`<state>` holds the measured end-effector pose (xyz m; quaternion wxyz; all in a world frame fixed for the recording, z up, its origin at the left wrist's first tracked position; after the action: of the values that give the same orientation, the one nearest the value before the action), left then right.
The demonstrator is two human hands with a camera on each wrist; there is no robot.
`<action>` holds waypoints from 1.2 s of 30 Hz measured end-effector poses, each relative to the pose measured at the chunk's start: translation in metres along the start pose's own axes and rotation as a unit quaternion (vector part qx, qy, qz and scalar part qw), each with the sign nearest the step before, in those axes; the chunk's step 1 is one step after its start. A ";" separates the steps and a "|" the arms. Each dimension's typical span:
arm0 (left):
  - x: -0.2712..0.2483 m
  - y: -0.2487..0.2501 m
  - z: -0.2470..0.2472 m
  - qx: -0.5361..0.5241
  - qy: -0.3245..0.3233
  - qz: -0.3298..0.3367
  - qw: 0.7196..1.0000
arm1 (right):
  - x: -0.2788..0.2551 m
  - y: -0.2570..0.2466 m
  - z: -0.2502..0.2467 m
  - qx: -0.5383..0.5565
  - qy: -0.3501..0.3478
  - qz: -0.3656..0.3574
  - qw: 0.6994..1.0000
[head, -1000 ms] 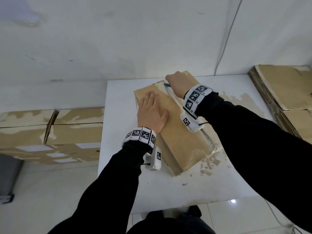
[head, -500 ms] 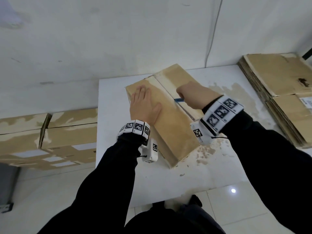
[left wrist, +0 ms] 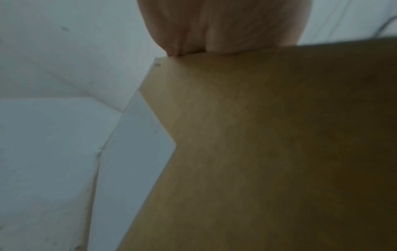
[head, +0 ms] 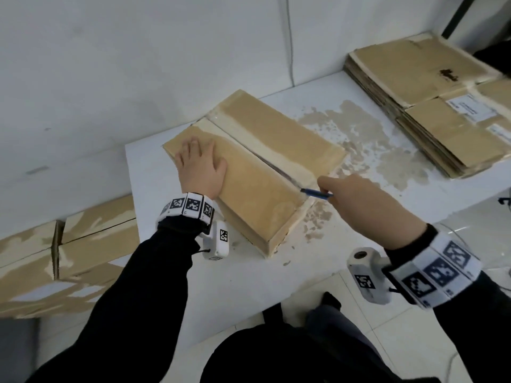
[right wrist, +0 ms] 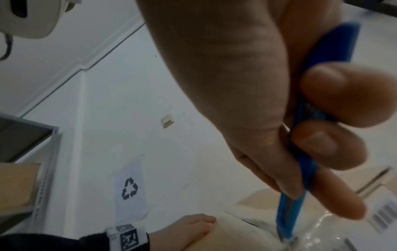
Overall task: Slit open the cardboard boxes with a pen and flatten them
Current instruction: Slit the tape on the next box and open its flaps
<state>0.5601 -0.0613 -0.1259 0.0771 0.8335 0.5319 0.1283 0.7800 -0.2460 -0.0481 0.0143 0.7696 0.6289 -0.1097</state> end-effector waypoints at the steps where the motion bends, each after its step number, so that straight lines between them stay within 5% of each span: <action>1: -0.002 0.006 -0.002 -0.004 0.009 0.056 0.998 | -0.001 0.002 0.003 0.003 0.009 0.007 1.000; 4: -0.008 0.032 -0.001 -0.041 -0.017 0.242 0.969 | 0.008 0.002 0.001 0.054 0.044 0.018 0.997; 6: -0.013 0.042 0.004 -0.056 -0.035 0.290 0.955 | 0.023 -0.006 0.001 0.076 0.048 0.000 0.996; 24: -0.013 0.042 0.016 -0.097 0.003 0.250 0.963 | 0.025 -0.032 -0.023 -0.123 -0.023 -0.044 0.991; 27: -0.015 0.047 0.012 -0.072 -0.015 0.239 0.968 | 0.016 -0.005 -0.012 -0.053 -0.007 -0.017 0.998; 32: -0.036 0.084 0.004 -0.020 -0.064 0.381 0.922 | 0.008 0.021 0.010 0.136 0.013 0.022 0.990; 36: -0.048 0.102 0.012 0.000 -0.059 0.370 0.927 | -0.001 0.032 0.024 0.222 0.039 0.030 0.974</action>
<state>0.6330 -0.1476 -0.1171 0.0552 0.9772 0.1799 0.0985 0.8076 -0.2578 -0.0751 -0.1777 0.7761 0.5653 -0.2159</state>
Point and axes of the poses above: each hand's wrist, its own x-axis towards the middle knuckle, its own z-axis out of the palm, y = z × x, the point moved 2 cm from there along x, towards the middle knuckle, and after that the axes turned 8 degrees about z, right-handed, at the moved point
